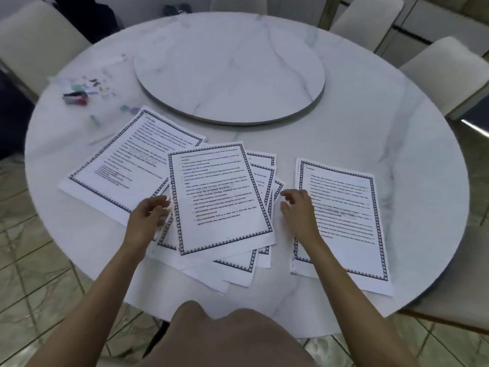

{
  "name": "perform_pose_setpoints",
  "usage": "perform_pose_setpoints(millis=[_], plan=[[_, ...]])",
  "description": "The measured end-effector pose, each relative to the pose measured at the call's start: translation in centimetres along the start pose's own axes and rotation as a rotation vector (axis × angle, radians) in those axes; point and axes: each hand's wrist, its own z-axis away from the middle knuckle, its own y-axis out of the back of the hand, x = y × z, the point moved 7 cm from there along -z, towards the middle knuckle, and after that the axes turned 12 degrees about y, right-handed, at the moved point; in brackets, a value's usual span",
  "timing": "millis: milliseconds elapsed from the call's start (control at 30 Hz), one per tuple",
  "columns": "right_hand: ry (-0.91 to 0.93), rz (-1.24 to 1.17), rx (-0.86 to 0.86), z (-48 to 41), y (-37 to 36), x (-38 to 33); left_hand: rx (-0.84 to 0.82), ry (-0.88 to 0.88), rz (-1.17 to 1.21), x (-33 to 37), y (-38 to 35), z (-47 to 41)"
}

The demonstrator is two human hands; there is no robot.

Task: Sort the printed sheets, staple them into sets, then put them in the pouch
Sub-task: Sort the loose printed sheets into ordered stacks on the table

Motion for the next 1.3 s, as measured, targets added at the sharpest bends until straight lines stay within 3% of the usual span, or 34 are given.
perform_pose_setpoints(millis=[133,367,567,767,1000,1300], plan=[[-0.09,0.049,-0.061,-0.1,-3.2,-1.3,-0.041,0.058,-0.036,0.5,1.4,-1.4],[-0.198,0.393,-0.062,0.3,-5.2,-3.2,-0.275,0.129,-0.151,1.4,1.1,-2.8],[-0.344,0.338,0.05,0.7,-5.5,-3.7,-0.462,0.155,-0.197,2.8,0.0,-3.7],[-0.435,0.309,0.127,1.7,-5.5,-3.9,-0.546,0.087,-0.238,4.0,-0.6,-4.6],[-0.354,-0.008,0.381,2.9,-2.8,-4.8,-0.595,0.016,-0.267,4.6,-0.7,-5.3],[-0.564,-0.252,0.818,10.2,2.1,0.1,-0.588,0.038,-0.29,4.1,-0.9,-5.8]])
